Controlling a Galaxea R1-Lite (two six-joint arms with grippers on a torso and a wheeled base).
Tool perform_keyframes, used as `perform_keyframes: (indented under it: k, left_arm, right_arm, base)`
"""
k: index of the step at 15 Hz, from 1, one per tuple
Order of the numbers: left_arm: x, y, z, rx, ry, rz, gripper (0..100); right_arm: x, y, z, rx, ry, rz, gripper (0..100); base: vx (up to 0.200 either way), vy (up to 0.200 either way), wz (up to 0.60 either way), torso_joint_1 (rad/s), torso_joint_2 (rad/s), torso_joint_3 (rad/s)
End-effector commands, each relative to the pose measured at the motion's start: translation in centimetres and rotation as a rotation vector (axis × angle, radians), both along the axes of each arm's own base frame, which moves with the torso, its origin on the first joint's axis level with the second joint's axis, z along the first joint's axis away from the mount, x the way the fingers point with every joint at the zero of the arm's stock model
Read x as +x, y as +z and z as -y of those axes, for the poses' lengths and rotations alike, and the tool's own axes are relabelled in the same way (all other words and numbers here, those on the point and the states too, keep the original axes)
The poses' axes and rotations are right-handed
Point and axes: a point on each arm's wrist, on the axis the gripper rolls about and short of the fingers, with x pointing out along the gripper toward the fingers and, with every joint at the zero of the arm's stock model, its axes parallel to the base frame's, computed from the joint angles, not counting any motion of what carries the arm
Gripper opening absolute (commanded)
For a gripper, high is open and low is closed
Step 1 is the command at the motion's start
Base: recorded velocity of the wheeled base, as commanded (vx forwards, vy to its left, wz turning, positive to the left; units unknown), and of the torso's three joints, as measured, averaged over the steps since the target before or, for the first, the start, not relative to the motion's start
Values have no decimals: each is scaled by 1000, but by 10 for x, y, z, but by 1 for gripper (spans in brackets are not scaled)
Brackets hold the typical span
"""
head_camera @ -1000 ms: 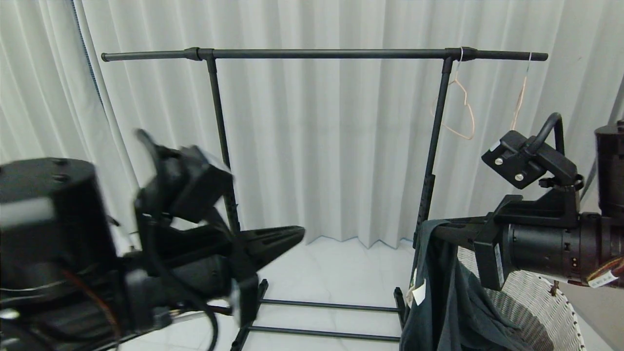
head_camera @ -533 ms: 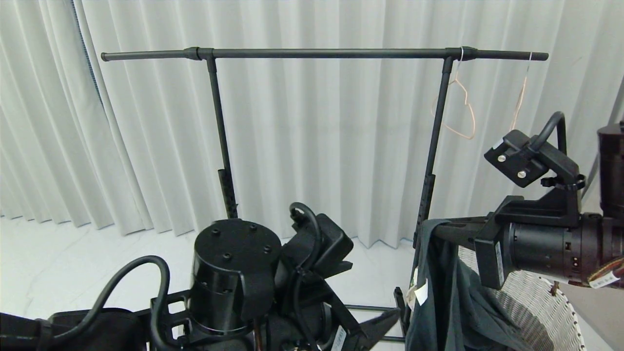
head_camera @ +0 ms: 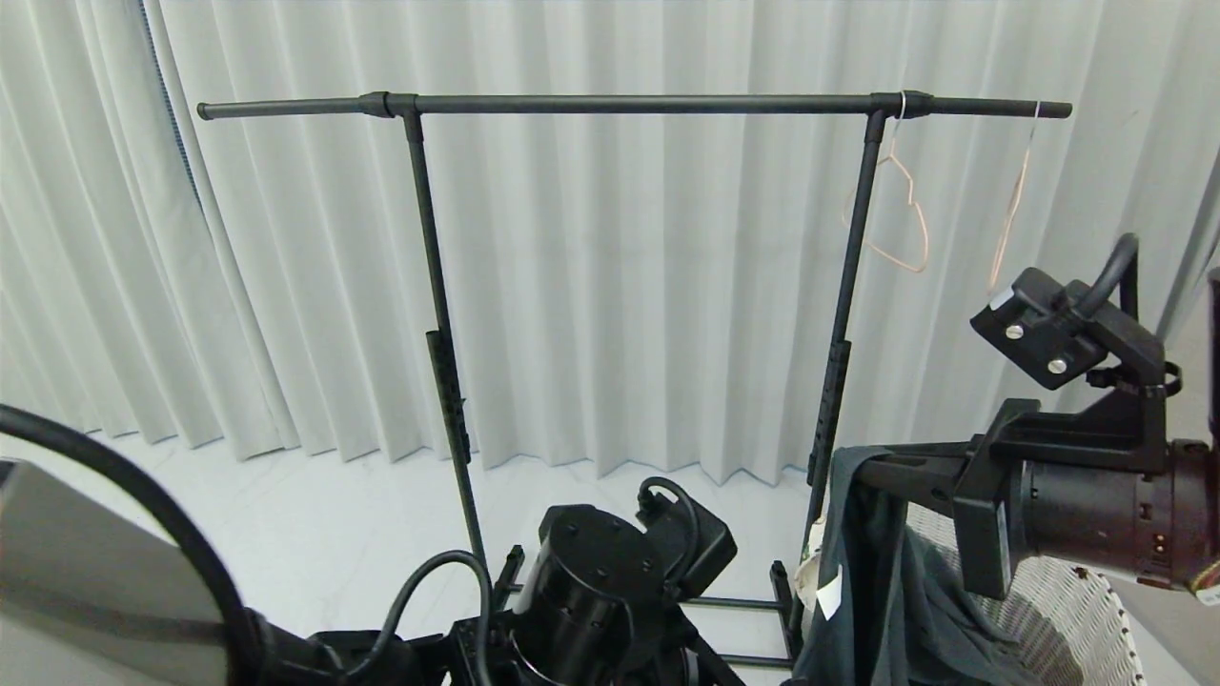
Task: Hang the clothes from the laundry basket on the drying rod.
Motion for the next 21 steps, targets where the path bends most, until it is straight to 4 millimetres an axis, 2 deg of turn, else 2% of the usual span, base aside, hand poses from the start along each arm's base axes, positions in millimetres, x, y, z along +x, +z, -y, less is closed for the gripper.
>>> perform_keyframes:
  k: [1,4,8,11,15,16,18,20,21]
  left_arm:
    - [8,-31,10,49,5,-39,100]
    - [10,-47,20,55,-9,-52,100]
    - [4,-47,26,48,-48,-59,100]
    - [2,-40,22,-10,-25,-61,100]
    - [-11,-40,1,-16,-23,-58,100]
    - [-11,-37,3,-42,-31,-42,100]
    - [-2,-30,15,-95,-29,-3,100]
    - [18,-36,23,-103,6,8,100]
    - [21,-43,24,-89,9,2,100]
  right_arm:
    - [-6,0,5,8,5,4,0]
    - [-7,-4,6,2,5,-11,0]
    - [-1,-9,-1,21,5,-7,0]
    - [5,-13,-8,30,5,-3,0]
    - [8,-16,-11,38,9,-27,0]
    - [8,-17,-12,39,9,-28,0]
    - [9,-18,-12,39,7,-34,0]
    - [8,-17,-12,42,7,-33,0]
    - [8,-17,-11,43,7,-32,0]
  base:
    - [0,0,0,0,0,0]
    - [0,0,0,0,0,0]
    - [0,0,0,0,0,0]
    - [0,0,0,0,0,0]
    - [0,0,0,0,0,0]
    - [0,0,0,0,0,0]
    - [0,0,0,0,0,0]
    - [0,0,0,0,0,0]
    - [0,0,0,0,0,0]
